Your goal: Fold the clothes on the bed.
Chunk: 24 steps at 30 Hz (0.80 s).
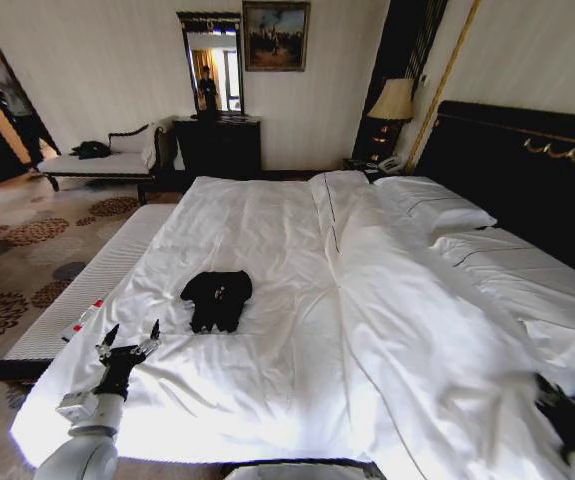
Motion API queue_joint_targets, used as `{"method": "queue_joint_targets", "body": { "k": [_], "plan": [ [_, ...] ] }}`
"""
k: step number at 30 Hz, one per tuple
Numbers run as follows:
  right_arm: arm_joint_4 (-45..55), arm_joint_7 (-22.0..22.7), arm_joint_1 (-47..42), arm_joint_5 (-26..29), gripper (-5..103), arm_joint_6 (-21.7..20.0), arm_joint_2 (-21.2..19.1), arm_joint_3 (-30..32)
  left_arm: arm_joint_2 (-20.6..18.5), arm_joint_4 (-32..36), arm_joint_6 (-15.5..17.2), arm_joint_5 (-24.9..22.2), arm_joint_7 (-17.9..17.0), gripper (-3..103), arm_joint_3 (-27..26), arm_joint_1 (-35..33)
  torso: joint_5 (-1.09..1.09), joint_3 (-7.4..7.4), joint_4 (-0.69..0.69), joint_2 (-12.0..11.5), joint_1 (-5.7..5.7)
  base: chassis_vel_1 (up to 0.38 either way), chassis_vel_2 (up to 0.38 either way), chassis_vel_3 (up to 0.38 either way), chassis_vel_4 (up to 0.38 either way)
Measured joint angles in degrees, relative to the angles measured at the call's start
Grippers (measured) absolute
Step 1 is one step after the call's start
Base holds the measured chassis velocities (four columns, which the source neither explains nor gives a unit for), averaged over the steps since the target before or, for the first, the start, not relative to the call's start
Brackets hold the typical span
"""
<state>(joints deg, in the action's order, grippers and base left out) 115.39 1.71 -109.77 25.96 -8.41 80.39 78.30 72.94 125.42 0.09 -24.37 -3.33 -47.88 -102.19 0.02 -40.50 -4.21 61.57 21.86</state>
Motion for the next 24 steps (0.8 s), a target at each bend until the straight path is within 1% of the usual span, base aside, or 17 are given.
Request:
{"method": "queue_joint_targets", "body": {
  "k": [4, 5, 7, 8, 10, 11, 15, 24],
  "plan": [
    [-4.06, 0.31, 1.22, -0.83, 0, 1.44, 1.55, 2.25, -0.34, -0.22, 0.37, 0.08, -0.11, 100, 0.33, 0.53, -0.01, 0.0, 0.01, 0.0, 0.01, 0.0, 0.0, 0.0, 0.0],
    [-4.72, 0.4, 1.36, -0.84, 0, 1.63, 1.67, 2.6, -0.38, -0.27, 0.39, 0.06, -0.12, 100, 0.33, 0.57, -0.01, 0.0, 0.01, 0.0, 0.0, 0.0, 0.0, 0.0, 0.0],
    [-8.28, 0.94, 2.3, -1.13, 0, 3.29, 1.64, 4.18, -0.7, -0.63, 0.43, -0.08, -0.13, 100, 0.28, 0.49, 0.0, 0.0, 0.0, 0.0, 0.0, 0.0, 0.0, 0.0, 0.0],
    [-8.28, 0.94, 2.3, -1.13, 0, 3.29, 1.64, 4.18, -0.7, -0.63, 0.43, -0.08, -0.13, 100, 0.28, 0.49, 0.0, 0.0, 0.0, 0.0, 0.0, 0.0, 0.0, 0.0, 0.0],
    [-11.59, 1.68, 3.34, -1.12, 0, 4.26, 0.05, 5.37, -1.09, -0.76, 0.44, -0.1, -0.13, 100, 0.28, 0.29, 0.01, 0.0, 0.0, 0.0, 0.0, 0.0, 0.0, 0.0, 0.0],
    [-11.59, 1.68, 3.34, -1.12, 0, 4.26, 0.05, 5.37, -1.09, -0.76, 0.44, -0.1, -0.13, 100, 0.28, 0.29, 0.01, 0.0, 0.0, 0.0, 0.0, 0.0, 0.0, 0.0, 0.0],
    [-16.15, 2.7, 5.54, -1.41, 0, 4.45, -2.78, 7.97, -1.15, -0.79, 0.63, -0.11, -0.2, 100, 0.3, 0.62, -0.01, 0.0, 0.04, -0.01, 0.0, 0.0, 0.0, 0.0, 0.0],
    [-21.01, 3.25, 5.87, -4.31, 0, 6.1, -1.99, 8.79, -0.56, -1.59, 0.34, -0.17, -0.19, 100, 0.16, 0.32, 0.0, 0.0, 0.04, -0.01, 0.01, 0.0, 0.0, 0.0, 0.0]
  ]
}}
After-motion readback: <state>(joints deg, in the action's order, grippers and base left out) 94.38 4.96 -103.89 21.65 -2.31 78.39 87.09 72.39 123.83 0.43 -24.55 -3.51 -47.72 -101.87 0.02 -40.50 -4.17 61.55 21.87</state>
